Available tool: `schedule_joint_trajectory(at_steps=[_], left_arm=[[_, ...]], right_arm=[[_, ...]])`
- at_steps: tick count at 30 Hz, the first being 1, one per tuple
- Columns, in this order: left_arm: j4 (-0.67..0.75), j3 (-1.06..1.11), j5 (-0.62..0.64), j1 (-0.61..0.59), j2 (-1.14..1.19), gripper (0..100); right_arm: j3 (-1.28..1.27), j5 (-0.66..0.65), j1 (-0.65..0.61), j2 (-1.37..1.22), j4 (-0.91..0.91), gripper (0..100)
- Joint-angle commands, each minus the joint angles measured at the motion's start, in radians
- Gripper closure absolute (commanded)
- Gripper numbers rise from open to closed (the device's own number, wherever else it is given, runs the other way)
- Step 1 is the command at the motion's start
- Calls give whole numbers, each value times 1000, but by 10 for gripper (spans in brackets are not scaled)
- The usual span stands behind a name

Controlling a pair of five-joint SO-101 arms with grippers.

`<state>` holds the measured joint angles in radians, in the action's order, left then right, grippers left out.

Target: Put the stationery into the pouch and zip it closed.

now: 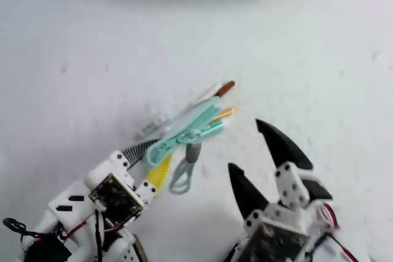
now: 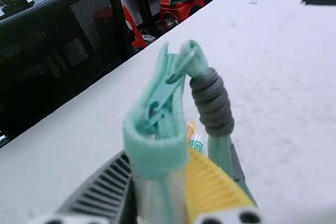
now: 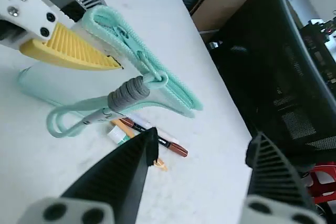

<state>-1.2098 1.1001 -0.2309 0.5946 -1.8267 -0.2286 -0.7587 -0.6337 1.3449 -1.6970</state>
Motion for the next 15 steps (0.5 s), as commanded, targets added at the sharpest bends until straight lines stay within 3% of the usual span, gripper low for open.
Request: schedule_joint_trajectory(at_steps=[1,9,15], left_arm=[[-9,3,9,2,-5,976],[-12,3,9,2,-5,976],[-12,3,9,2,-5,976]], right_arm=[[-48,11,-10,41,38,745],[-149,11,-10,94,163,937],[-155,11,-67,87,196,912]])
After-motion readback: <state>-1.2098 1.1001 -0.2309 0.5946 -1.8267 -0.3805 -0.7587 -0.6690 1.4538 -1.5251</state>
